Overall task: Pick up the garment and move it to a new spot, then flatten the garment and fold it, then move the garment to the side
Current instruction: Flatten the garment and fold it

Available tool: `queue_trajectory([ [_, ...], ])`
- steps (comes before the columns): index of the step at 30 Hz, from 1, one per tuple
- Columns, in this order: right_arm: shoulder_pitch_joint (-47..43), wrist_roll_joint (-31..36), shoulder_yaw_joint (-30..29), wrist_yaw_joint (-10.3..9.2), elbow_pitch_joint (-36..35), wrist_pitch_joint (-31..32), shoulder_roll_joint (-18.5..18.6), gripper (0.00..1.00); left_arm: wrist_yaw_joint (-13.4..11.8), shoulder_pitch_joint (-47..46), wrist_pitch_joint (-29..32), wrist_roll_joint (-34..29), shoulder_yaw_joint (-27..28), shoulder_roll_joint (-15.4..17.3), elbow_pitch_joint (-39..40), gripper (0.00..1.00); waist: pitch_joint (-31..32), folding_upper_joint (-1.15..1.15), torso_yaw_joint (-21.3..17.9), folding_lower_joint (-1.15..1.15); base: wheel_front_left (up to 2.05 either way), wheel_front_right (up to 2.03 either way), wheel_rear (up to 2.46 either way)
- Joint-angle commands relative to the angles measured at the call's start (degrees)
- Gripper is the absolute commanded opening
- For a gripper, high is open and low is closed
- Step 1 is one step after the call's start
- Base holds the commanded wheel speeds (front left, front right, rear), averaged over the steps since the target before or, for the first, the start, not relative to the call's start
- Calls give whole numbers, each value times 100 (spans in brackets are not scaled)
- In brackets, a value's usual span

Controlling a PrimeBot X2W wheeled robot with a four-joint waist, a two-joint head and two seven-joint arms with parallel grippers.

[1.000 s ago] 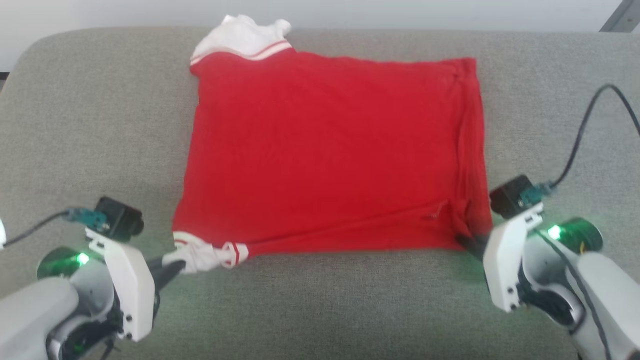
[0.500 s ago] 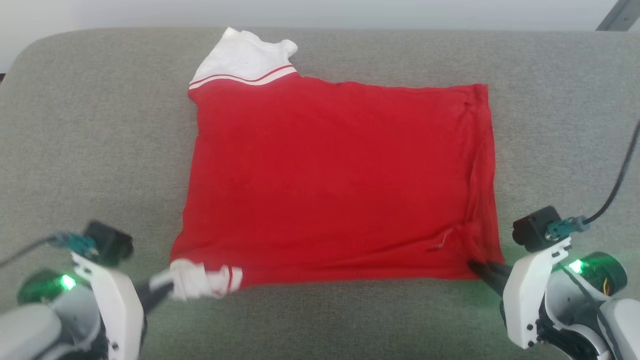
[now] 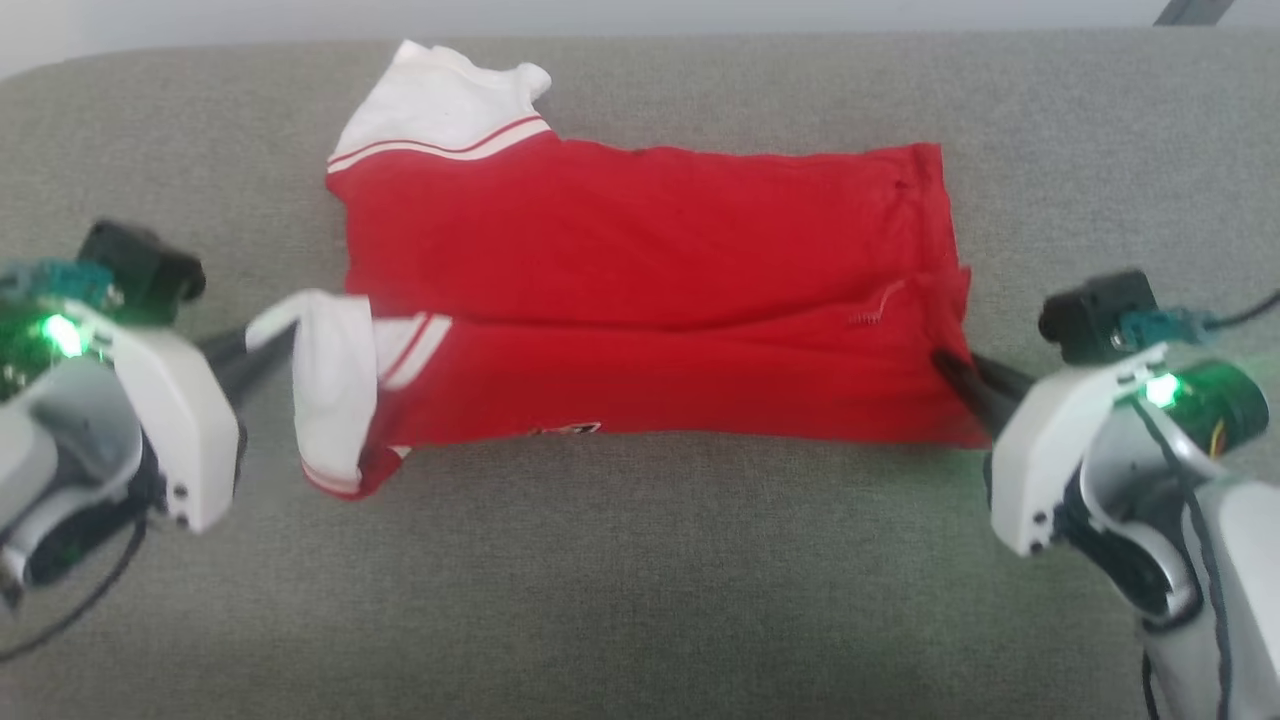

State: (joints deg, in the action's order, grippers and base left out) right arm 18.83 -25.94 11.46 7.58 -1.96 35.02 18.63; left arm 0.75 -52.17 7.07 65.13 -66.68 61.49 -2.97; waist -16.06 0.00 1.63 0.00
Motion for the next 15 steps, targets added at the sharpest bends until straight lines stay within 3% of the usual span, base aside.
queue_trajectory([
  [1, 174, 59, 32, -17, 127, -49, -11, 0, 89, -137, 36, -34, 31, -96, -195, 0, -80, 0, -30, 0, 0, 0, 0],
  [8, 1094, 325, 240, -17, 1160, -294, -207, 0, 574, -703, 157, -192, -75, -841, -1515, 0, -402, 0, -85, 0, 0, 0, 0],
  [15, 1749, 439, 494, -17, 2189, -438, -482, 0, 674, -911, 293, 114, -394, -1419, -2389, 0, -649, 0, -164, 0, 0, 0, 0],
])
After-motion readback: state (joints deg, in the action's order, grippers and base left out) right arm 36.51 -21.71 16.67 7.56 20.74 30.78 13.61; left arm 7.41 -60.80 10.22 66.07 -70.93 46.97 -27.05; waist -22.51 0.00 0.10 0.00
